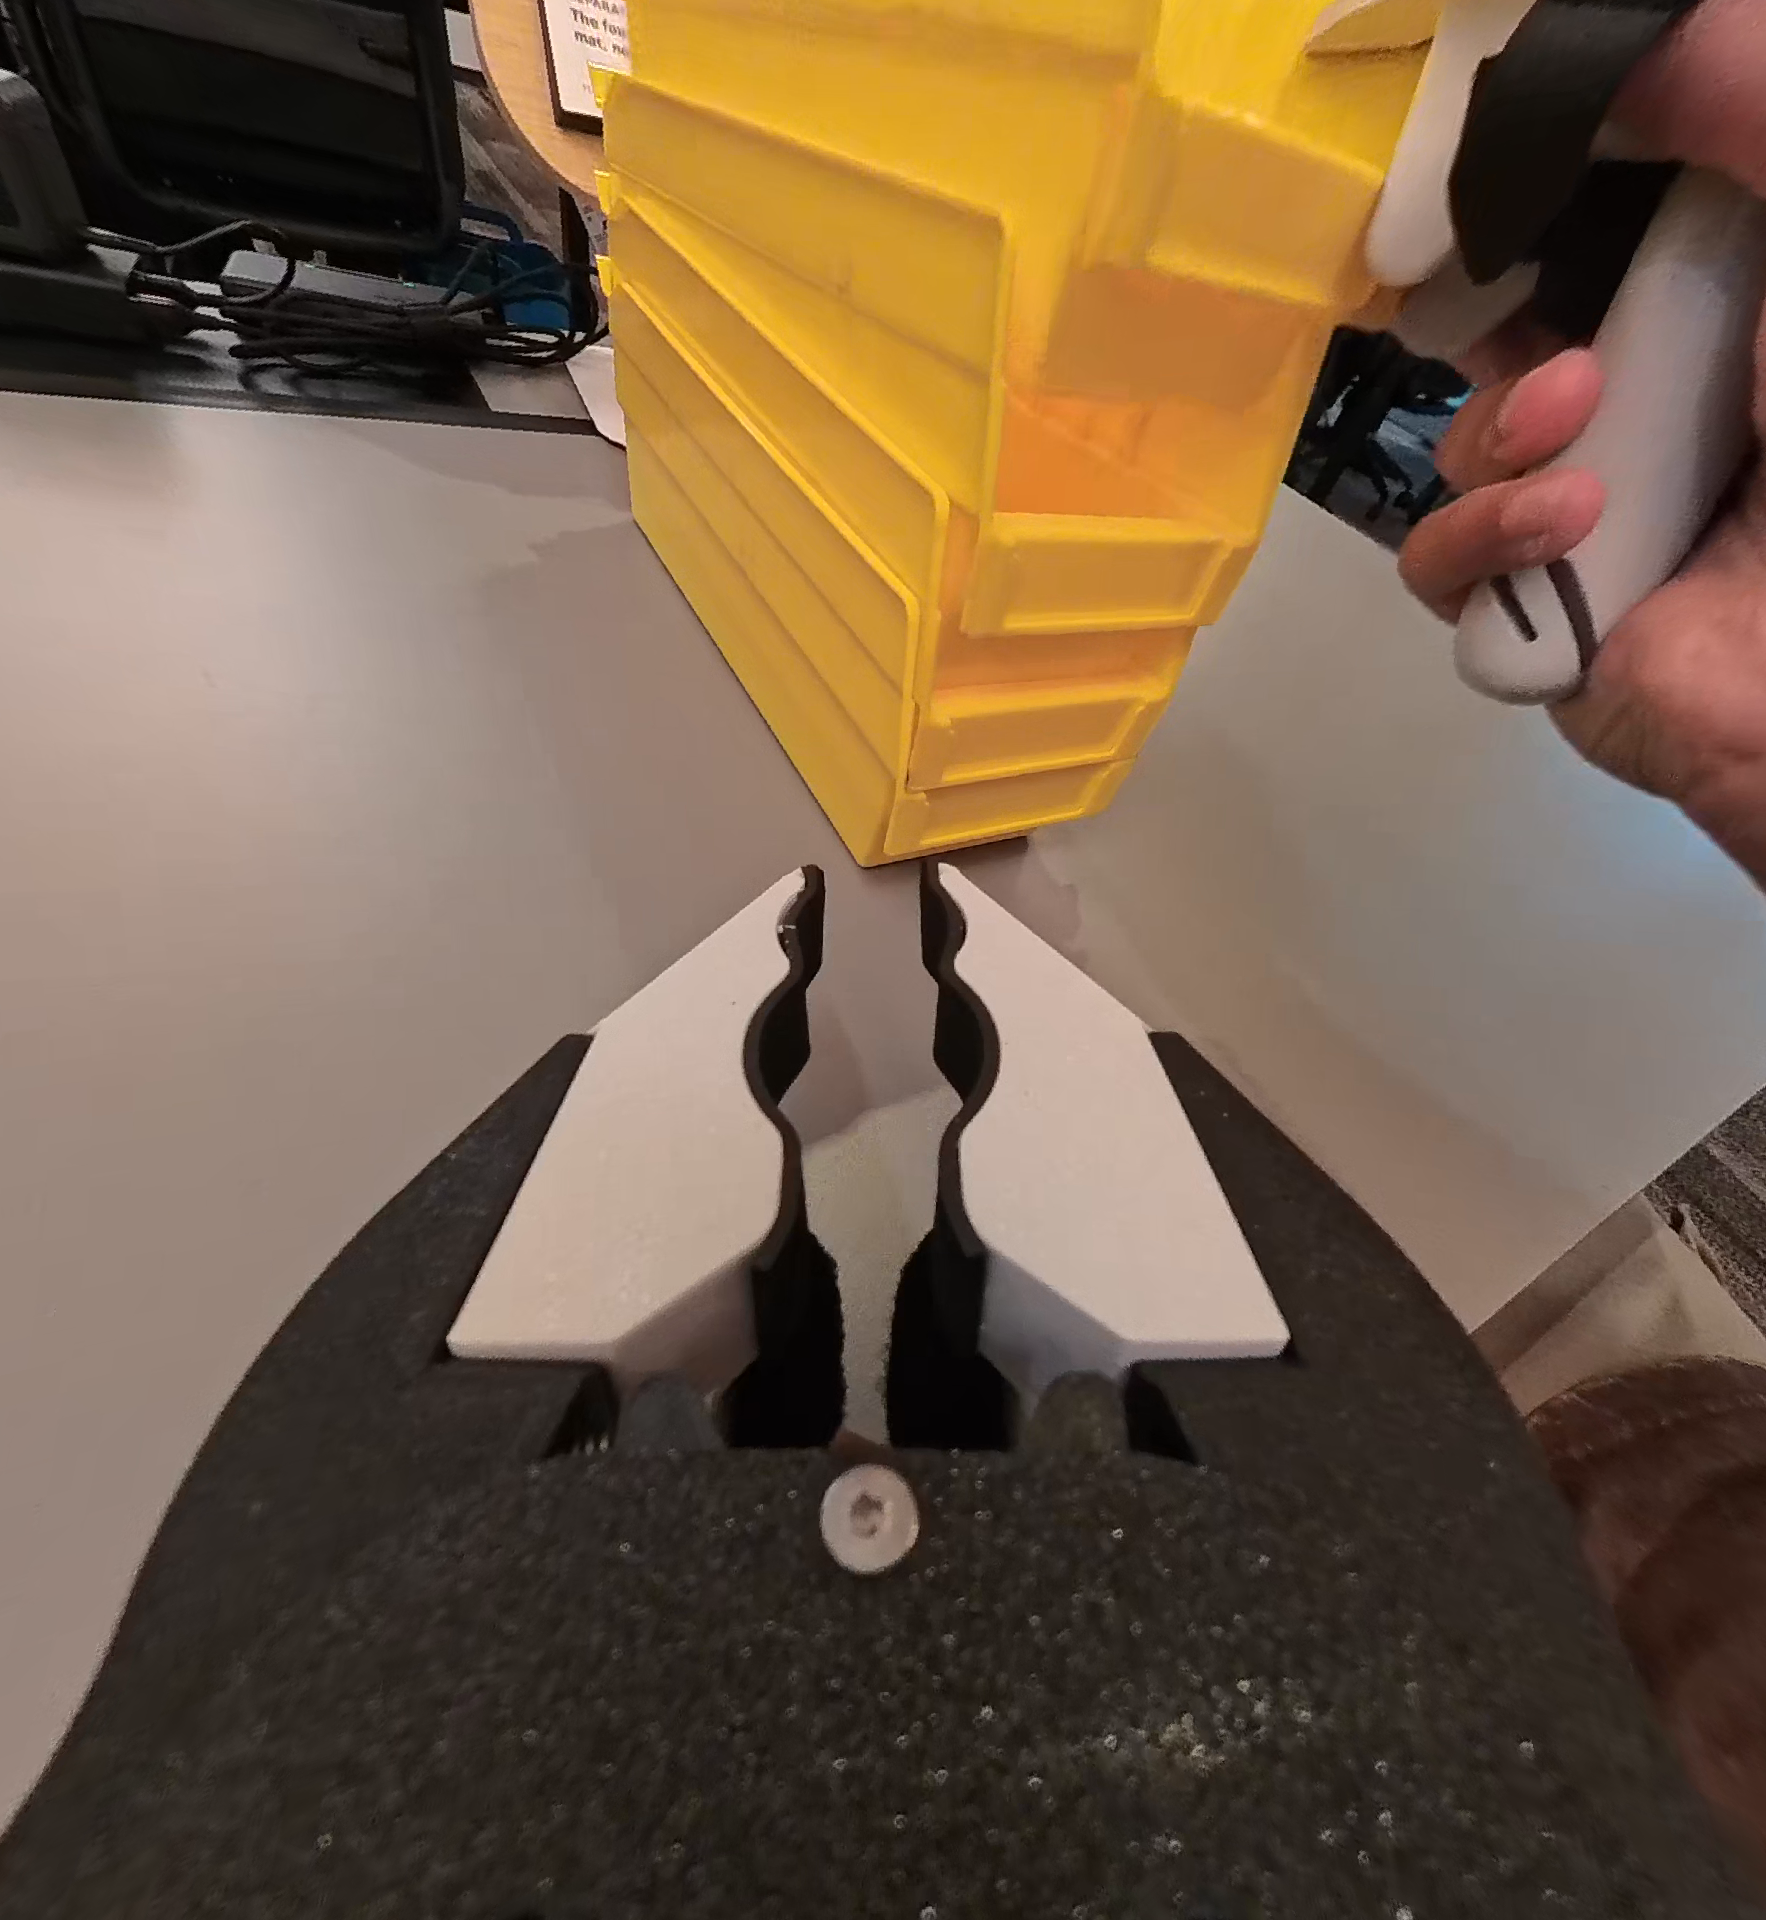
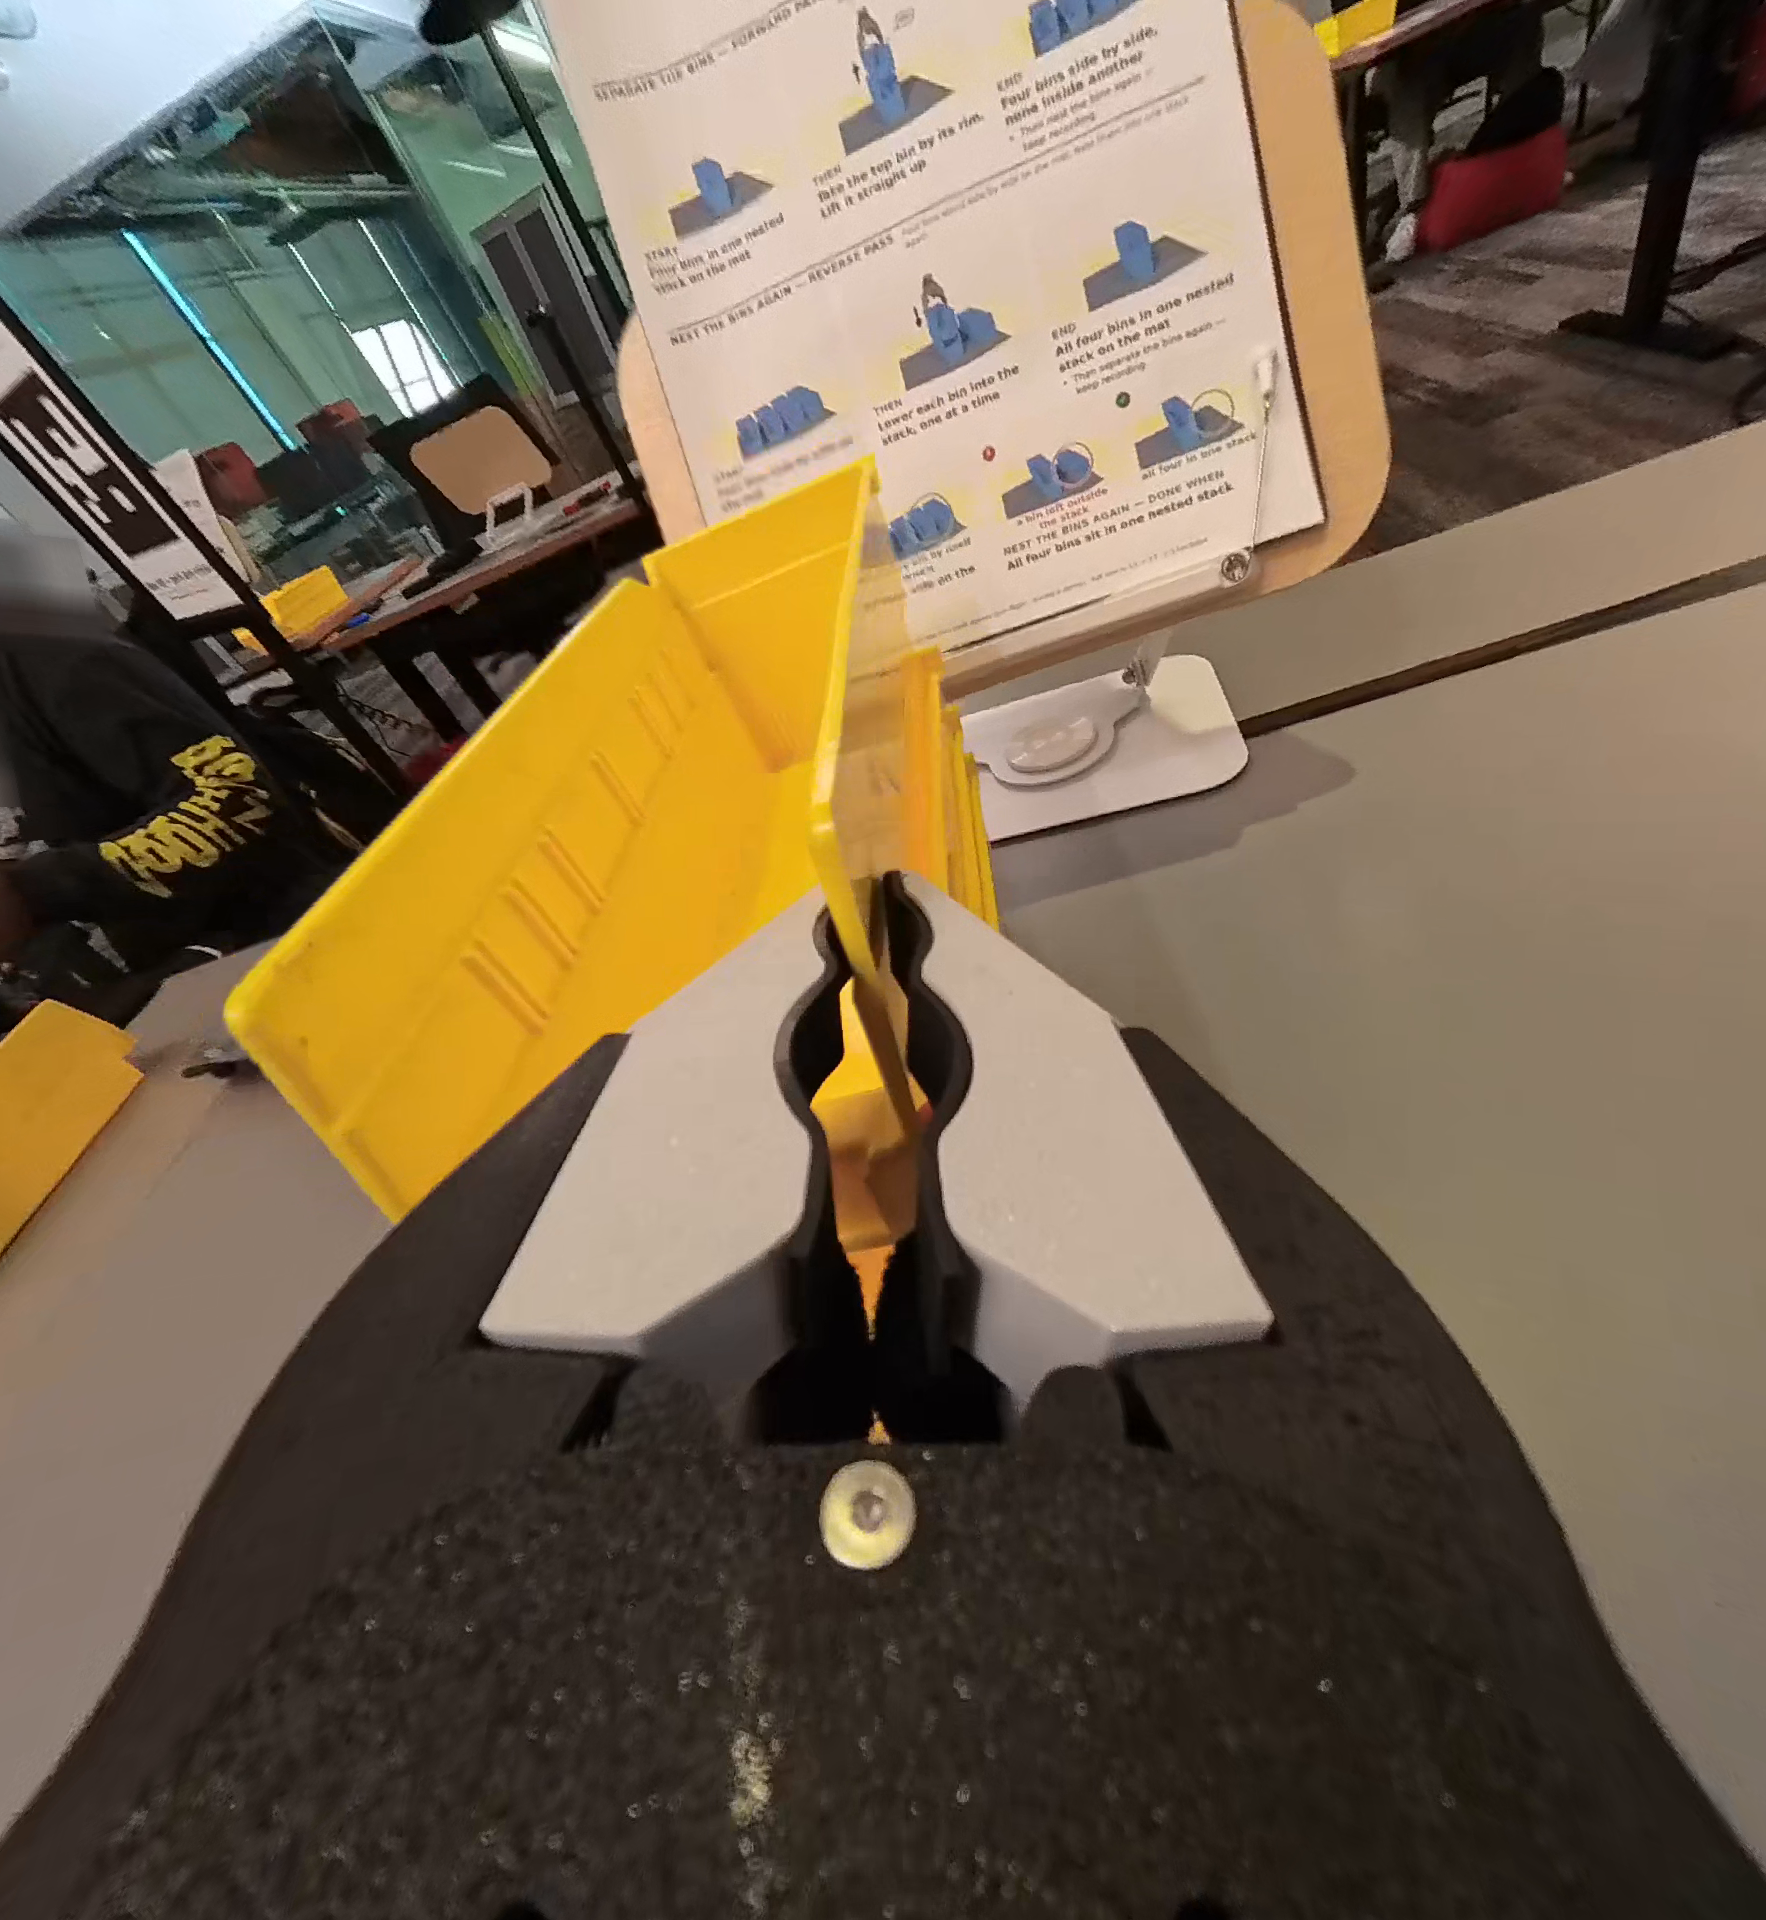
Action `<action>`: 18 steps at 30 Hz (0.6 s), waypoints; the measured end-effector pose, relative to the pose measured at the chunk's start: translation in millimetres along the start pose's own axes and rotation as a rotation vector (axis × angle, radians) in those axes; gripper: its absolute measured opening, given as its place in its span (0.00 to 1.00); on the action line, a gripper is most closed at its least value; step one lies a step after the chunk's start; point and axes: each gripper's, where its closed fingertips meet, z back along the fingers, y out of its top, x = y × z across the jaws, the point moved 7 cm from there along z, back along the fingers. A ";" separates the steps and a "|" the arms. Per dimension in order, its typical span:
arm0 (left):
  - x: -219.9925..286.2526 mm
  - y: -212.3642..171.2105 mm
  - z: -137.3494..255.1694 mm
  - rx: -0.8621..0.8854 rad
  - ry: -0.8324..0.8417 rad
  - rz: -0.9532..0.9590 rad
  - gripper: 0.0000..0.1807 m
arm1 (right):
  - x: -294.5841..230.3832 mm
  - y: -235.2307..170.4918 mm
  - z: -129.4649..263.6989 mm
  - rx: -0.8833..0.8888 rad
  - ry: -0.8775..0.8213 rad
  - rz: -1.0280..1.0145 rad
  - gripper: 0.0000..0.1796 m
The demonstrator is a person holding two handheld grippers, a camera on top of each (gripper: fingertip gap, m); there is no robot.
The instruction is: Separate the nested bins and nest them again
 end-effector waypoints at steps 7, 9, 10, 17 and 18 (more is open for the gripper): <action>-0.1 0.1 -0.2 0.000 0.004 -0.005 0.09 | -3.1 -14.8 -3.4 0.025 -0.034 0.116 0.02; -0.6 0.1 0.1 0.000 0.005 -0.005 0.09 | -2.4 -15.2 -1.9 0.044 -0.037 0.142 0.01; -0.7 0.2 0.3 0.001 0.005 -0.004 0.09 | -1.4 -15.5 -1.7 0.041 -0.035 0.151 0.01; 2.5 -1.1 -1.5 -0.007 -0.003 -0.012 0.09 | 3.7 -11.8 -0.3 0.005 0.015 0.188 0.06; 2.9 -1.1 -1.6 -0.007 -0.004 -0.014 0.09 | 4.7 -10.9 0.4 0.000 0.027 0.182 0.08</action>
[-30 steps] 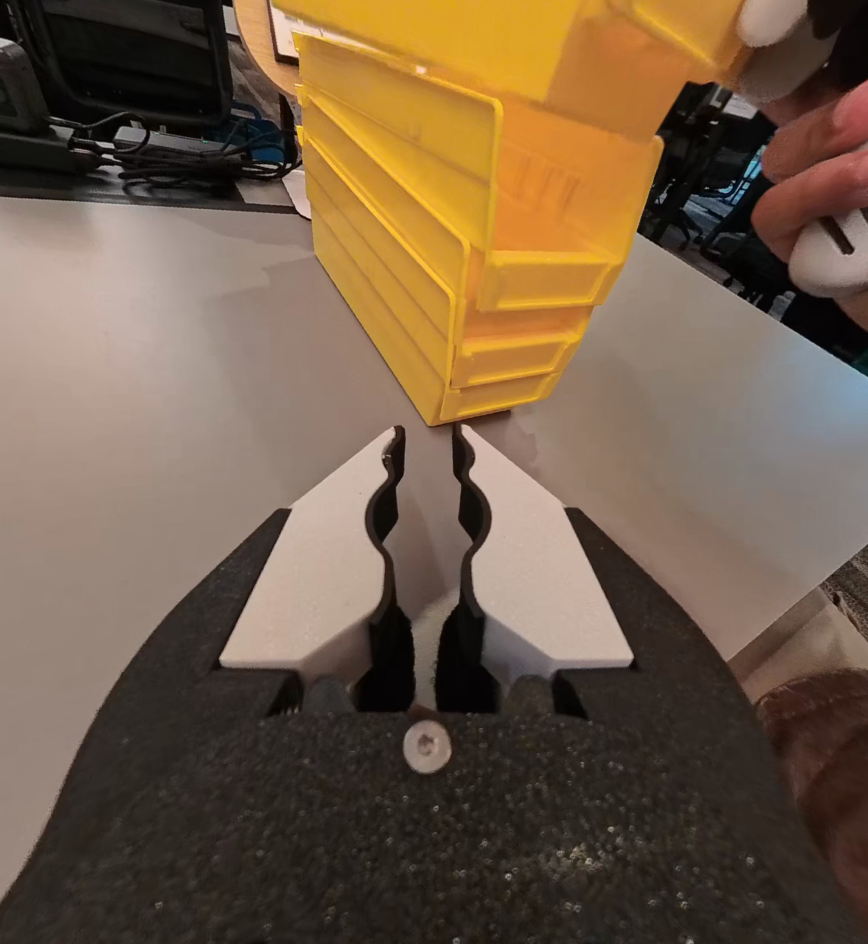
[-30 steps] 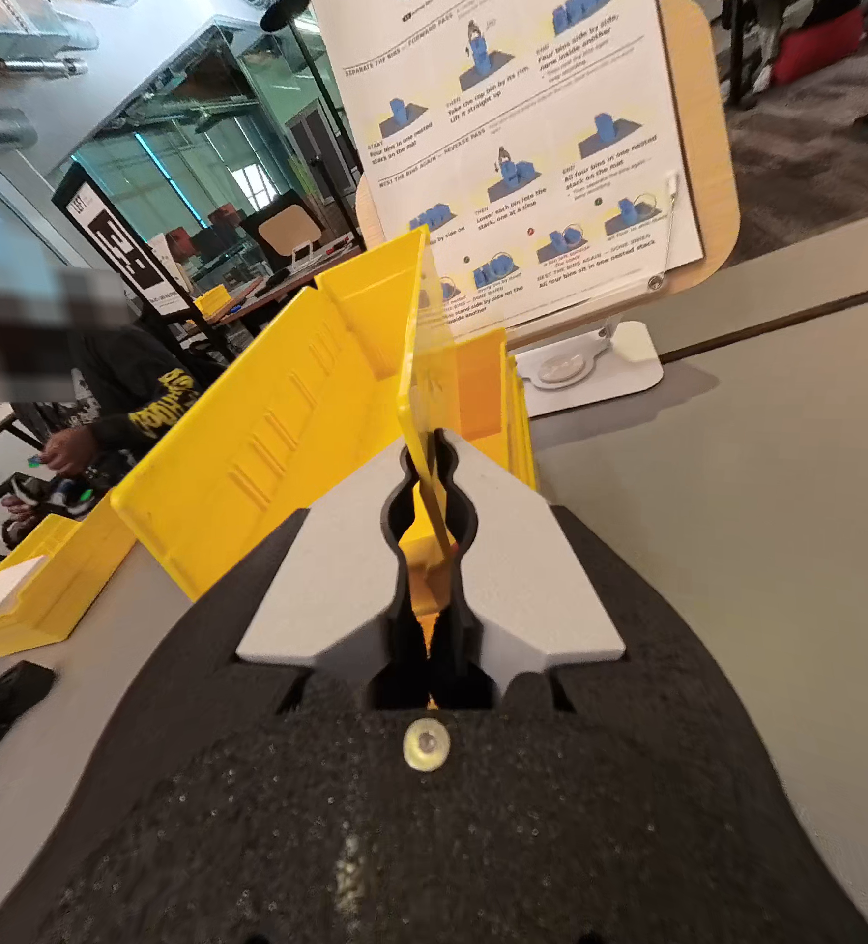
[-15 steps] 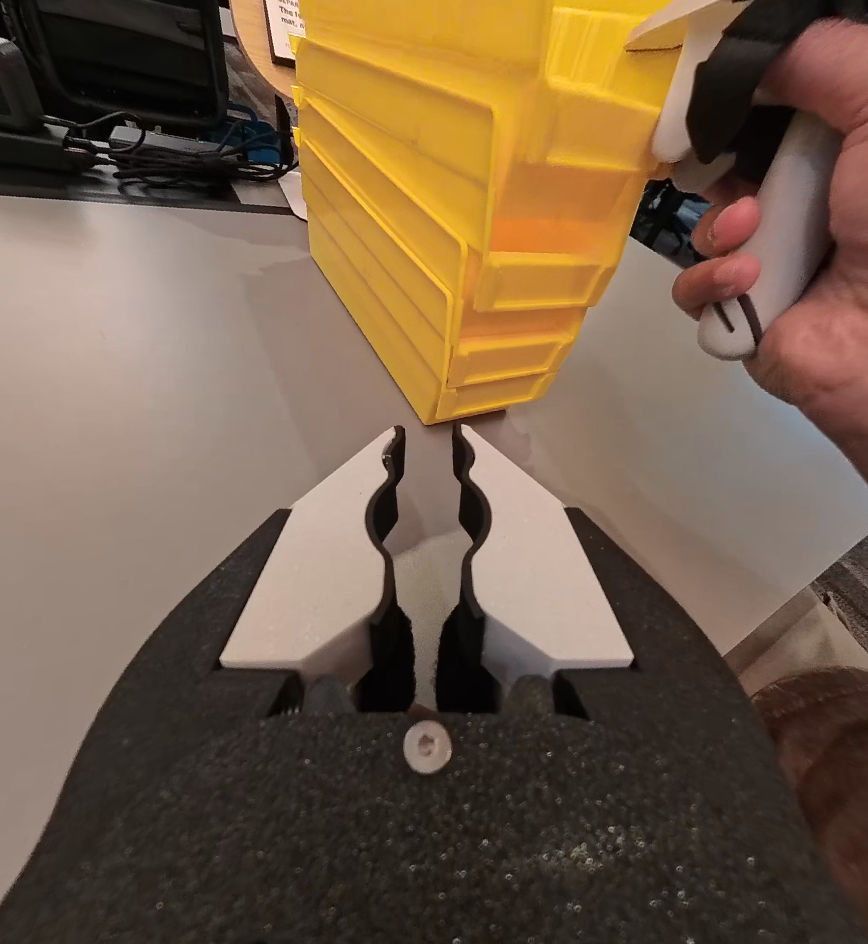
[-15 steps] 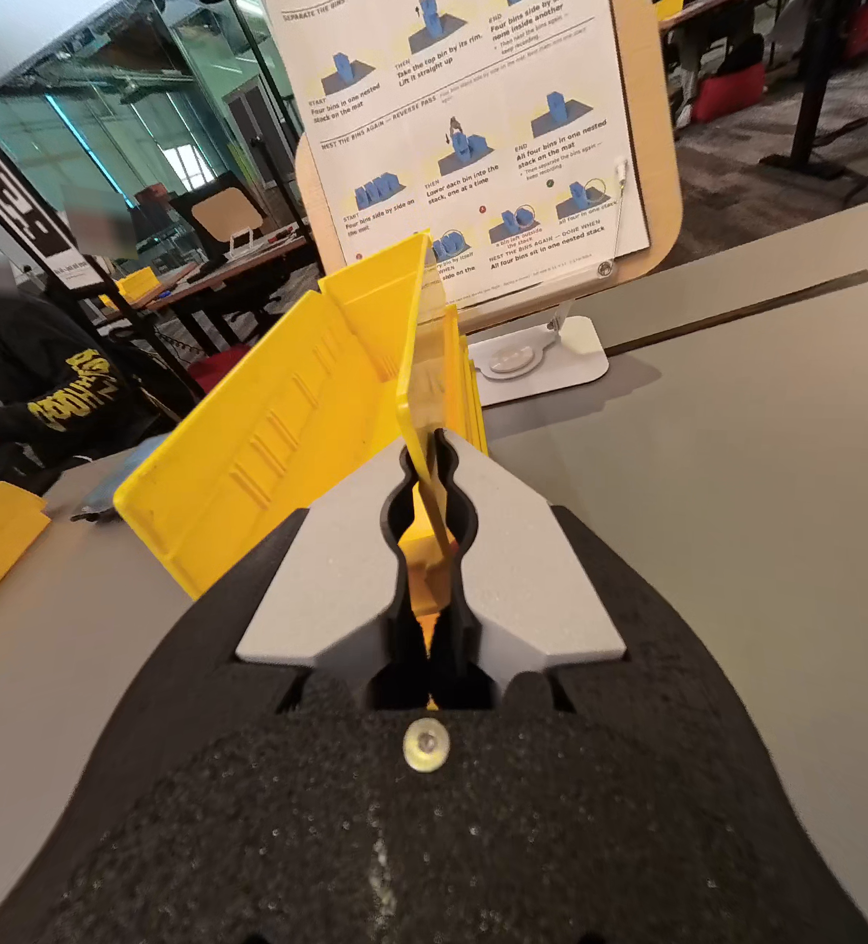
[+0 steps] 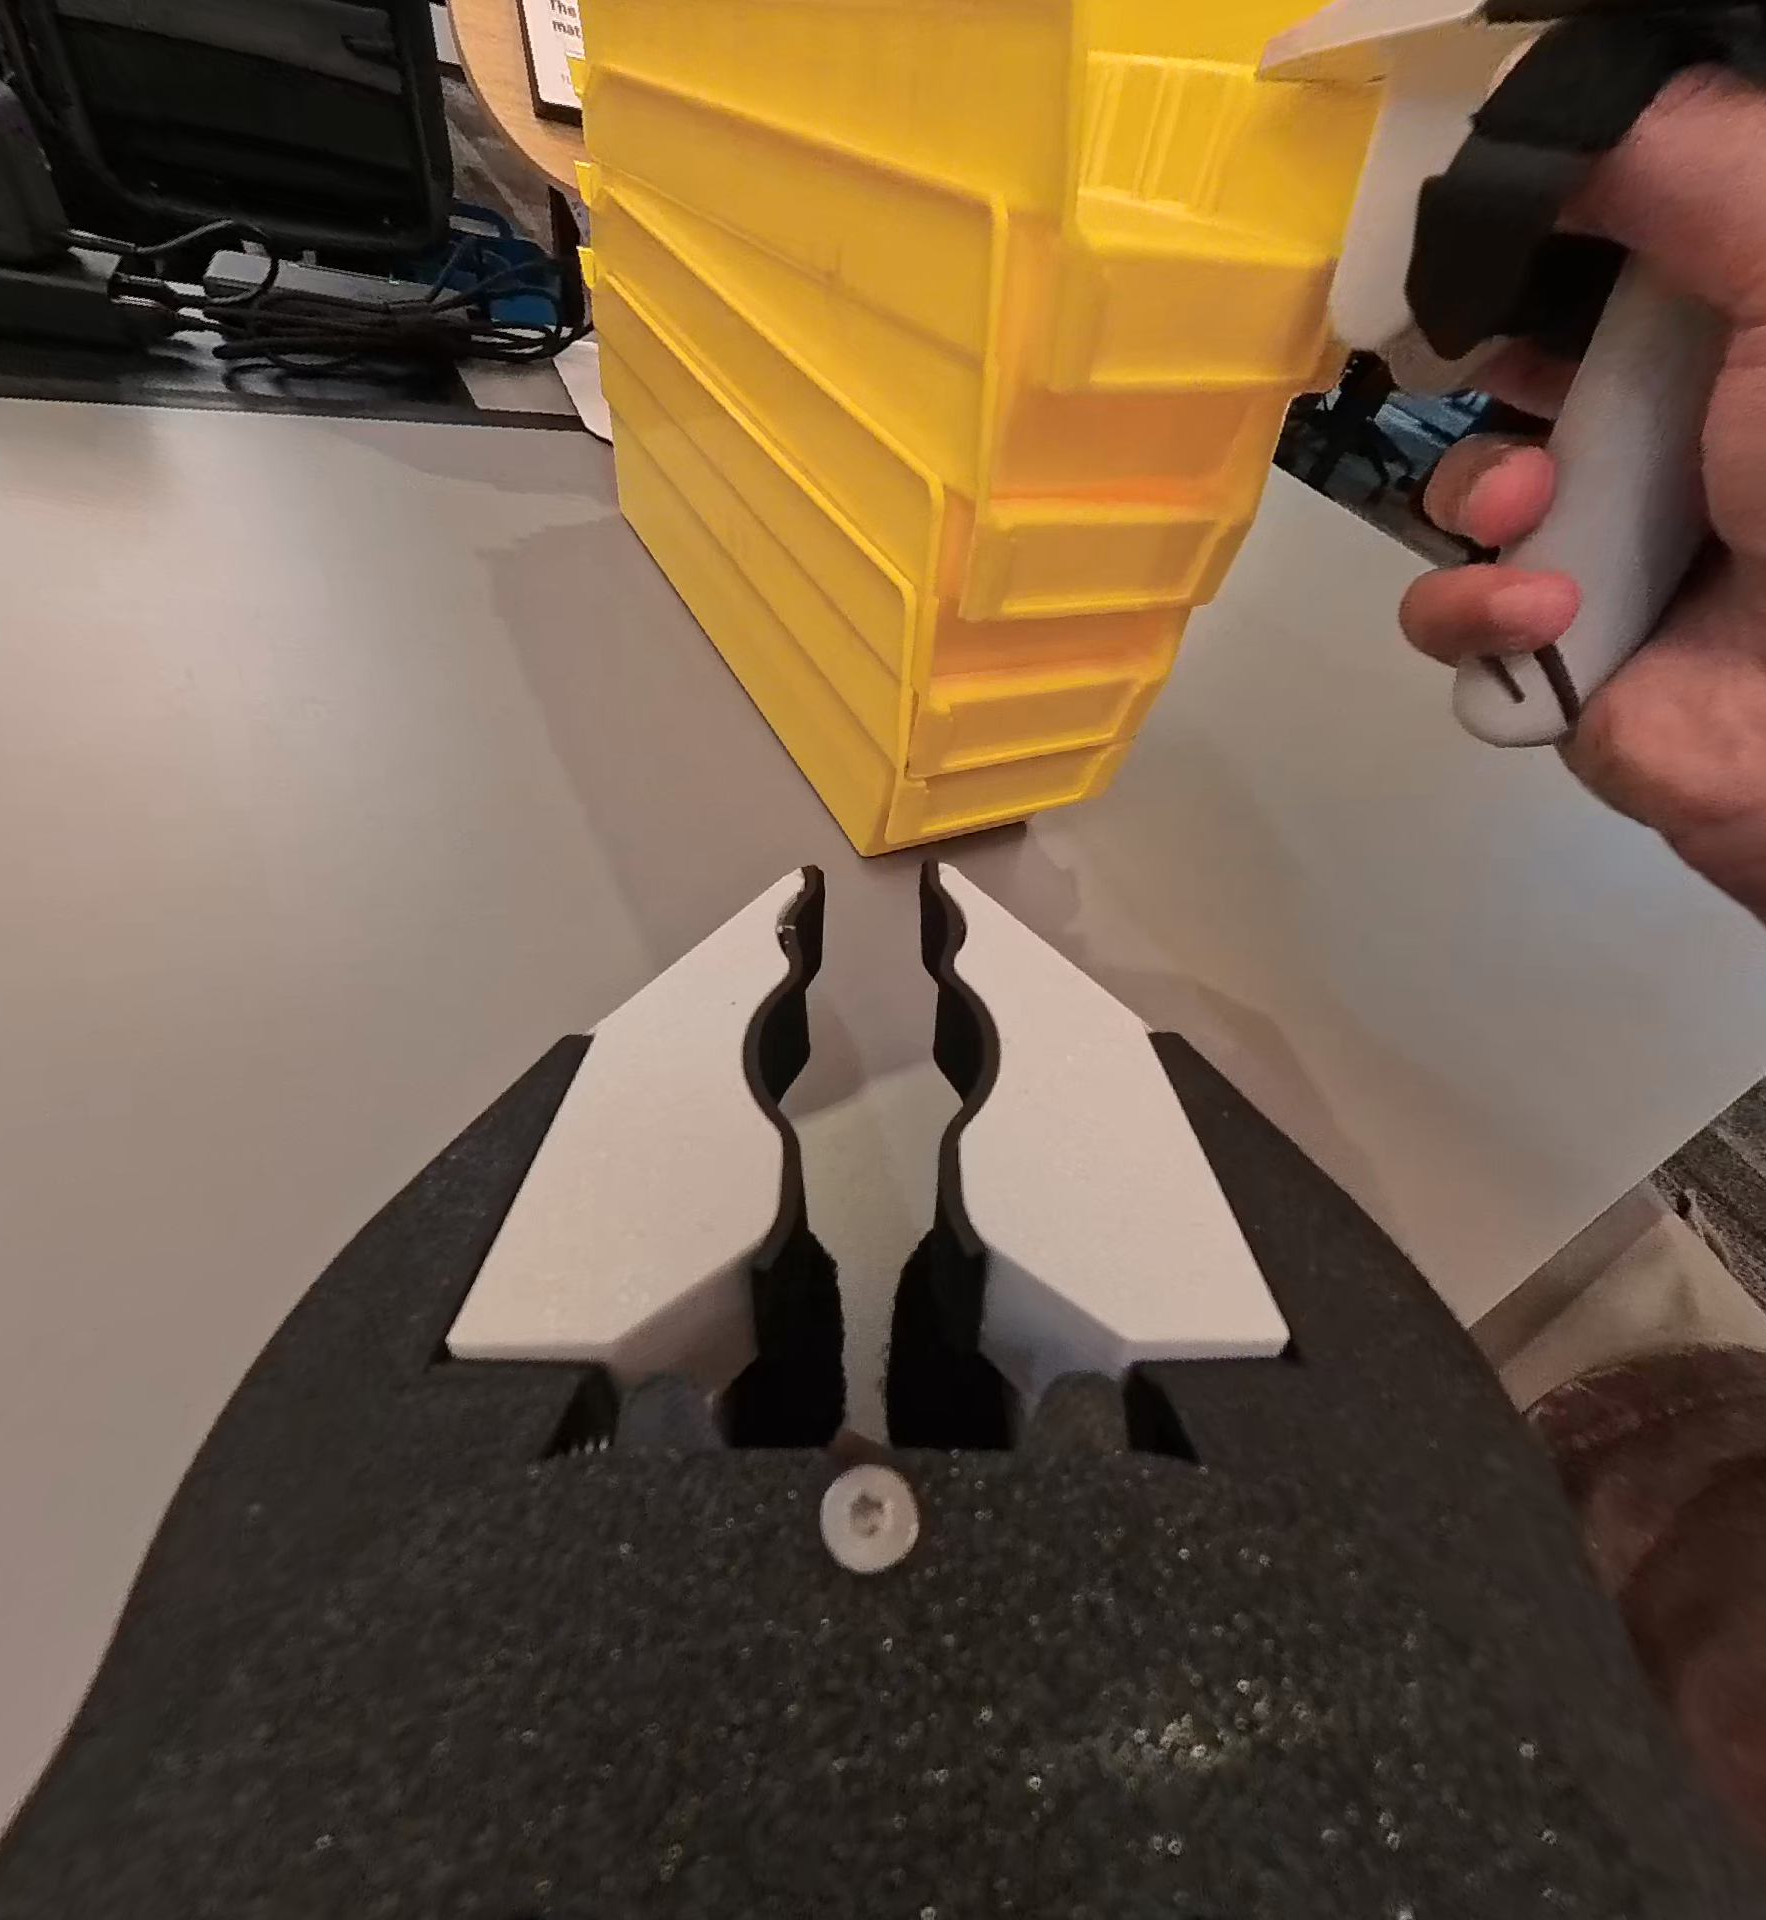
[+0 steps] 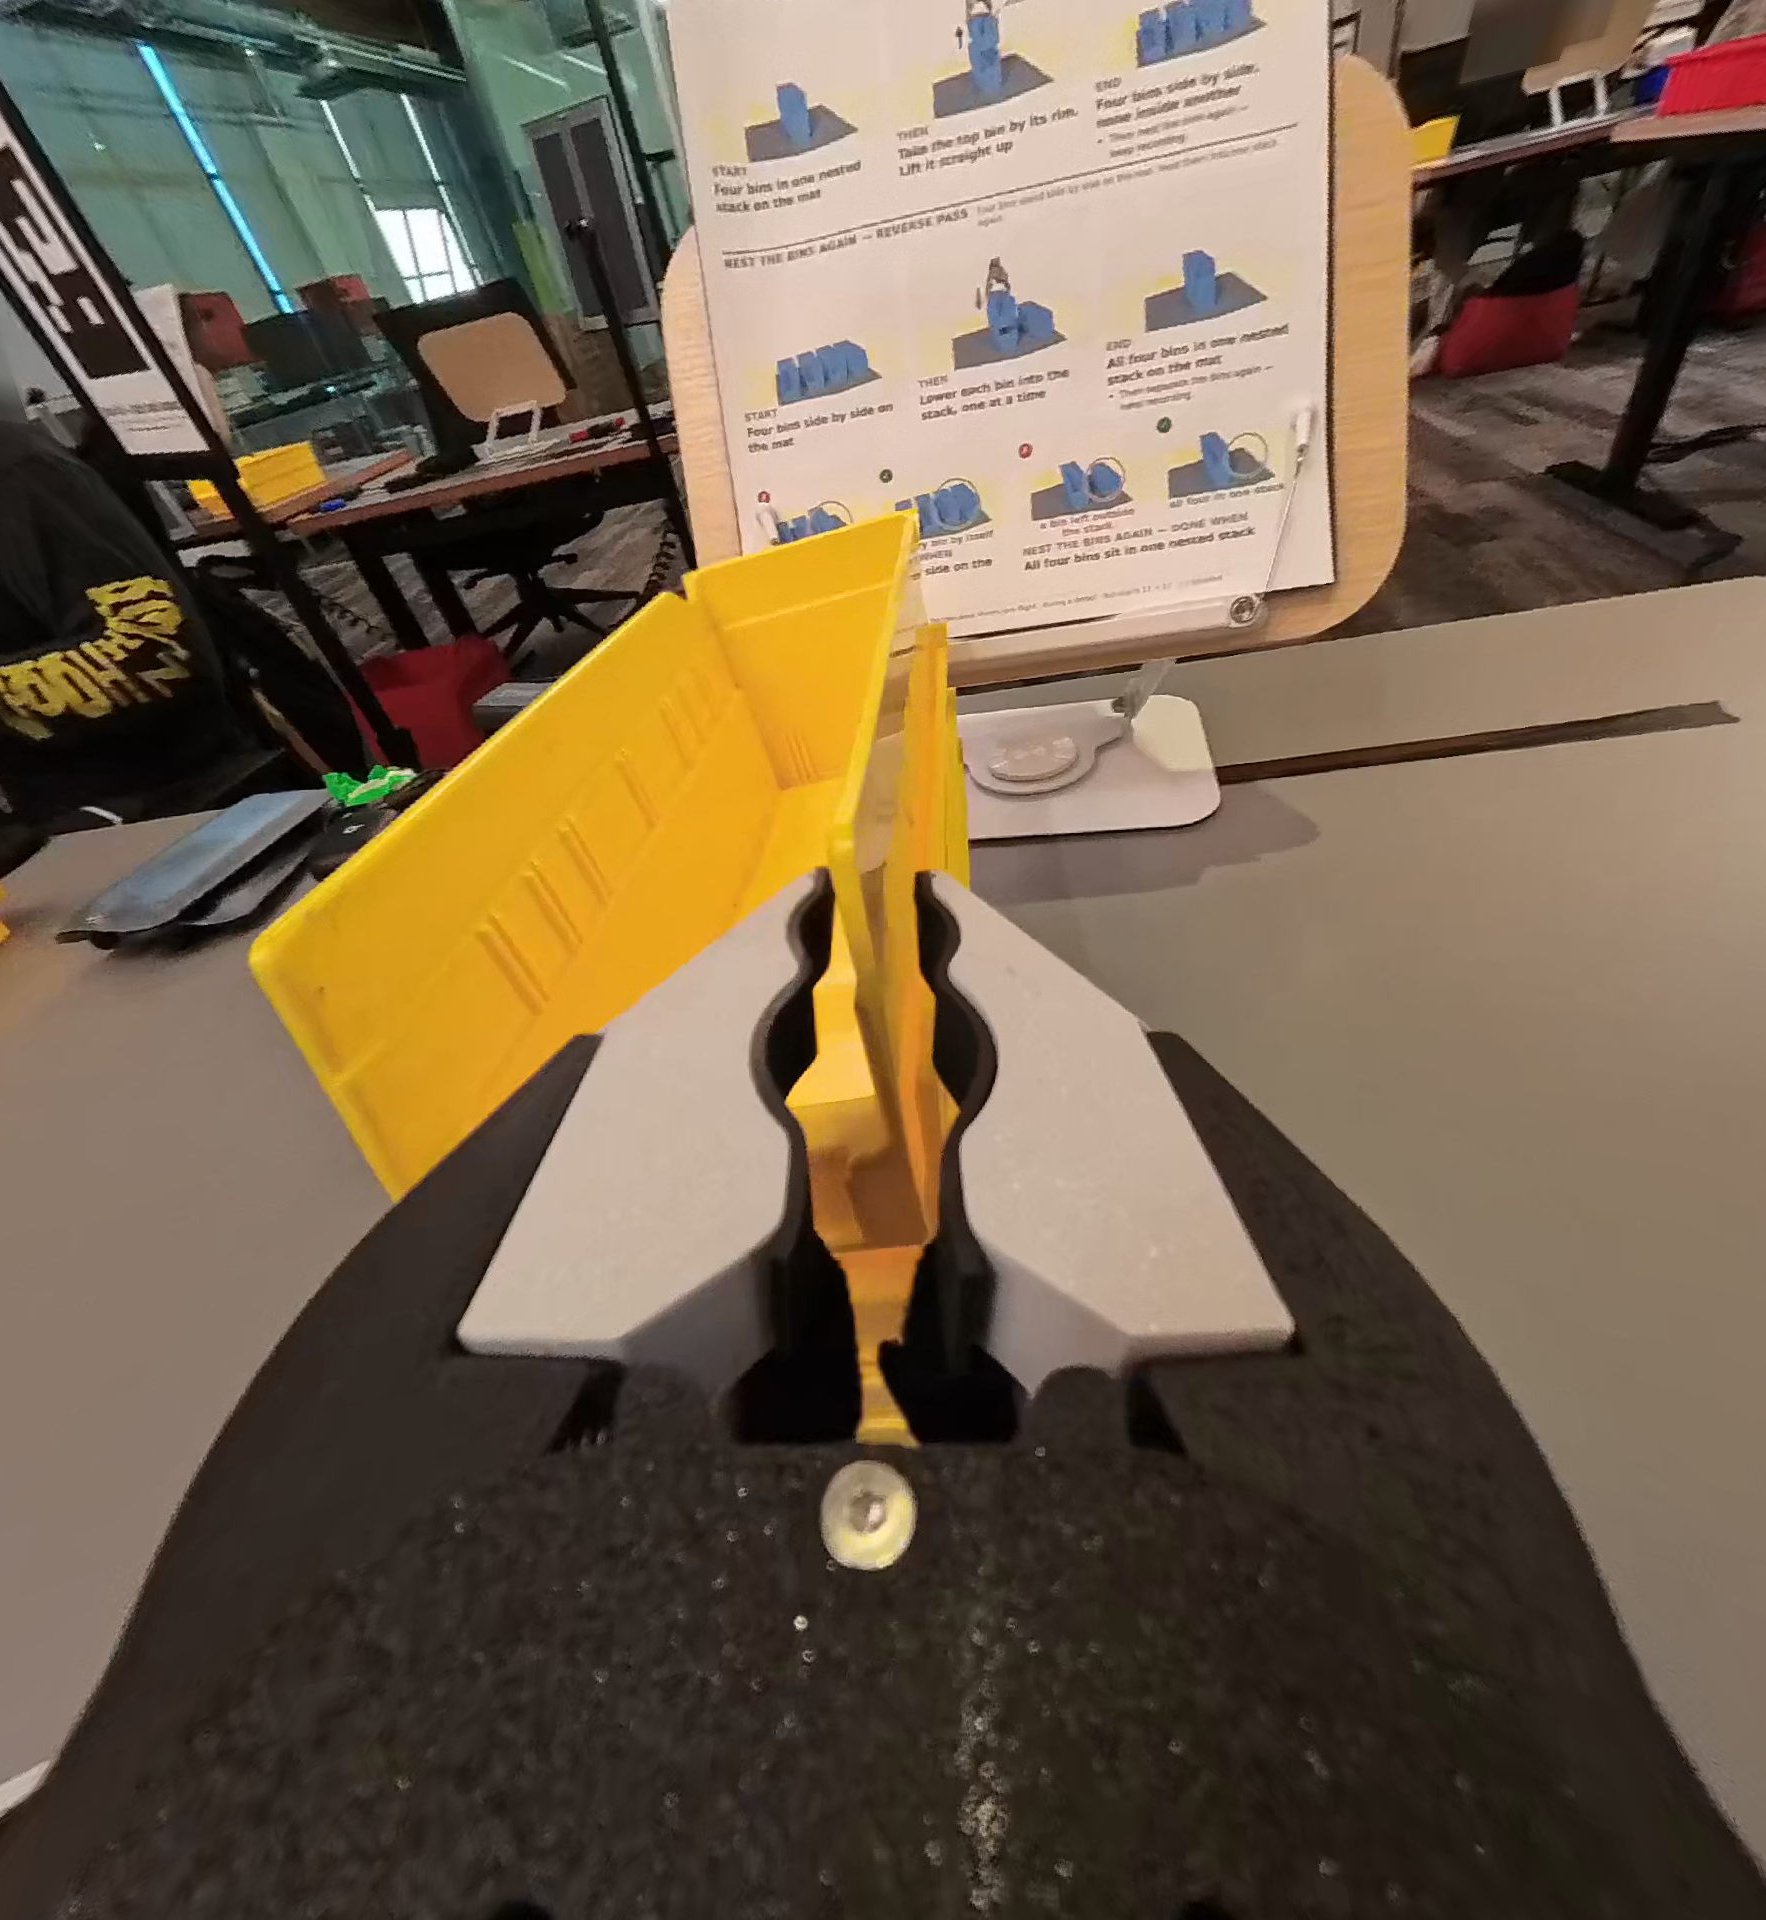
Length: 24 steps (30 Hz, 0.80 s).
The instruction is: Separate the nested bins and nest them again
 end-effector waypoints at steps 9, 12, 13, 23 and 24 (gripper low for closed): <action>-1.0 -1.2 -1.2 -0.007 0.003 -0.002 0.09 | 9.7 14.5 23.3 0.038 0.175 0.056 0.15; -0.9 -1.6 -1.8 -0.012 0.006 -0.008 0.09 | 18.9 14.8 30.4 0.079 0.256 0.132 0.16; -1.0 -1.6 -1.7 -0.012 0.008 -0.011 0.09 | 24.2 13.3 31.5 0.080 0.286 0.166 0.16; -4.5 4.4 -9.1 0.002 0.038 -0.014 0.09 | 55.3 -4.3 30.2 -0.052 0.357 0.263 0.18; -4.2 11.3 -11.5 0.024 0.033 -0.007 0.09 | 48.1 -3.2 28.9 -0.039 0.348 0.280 0.19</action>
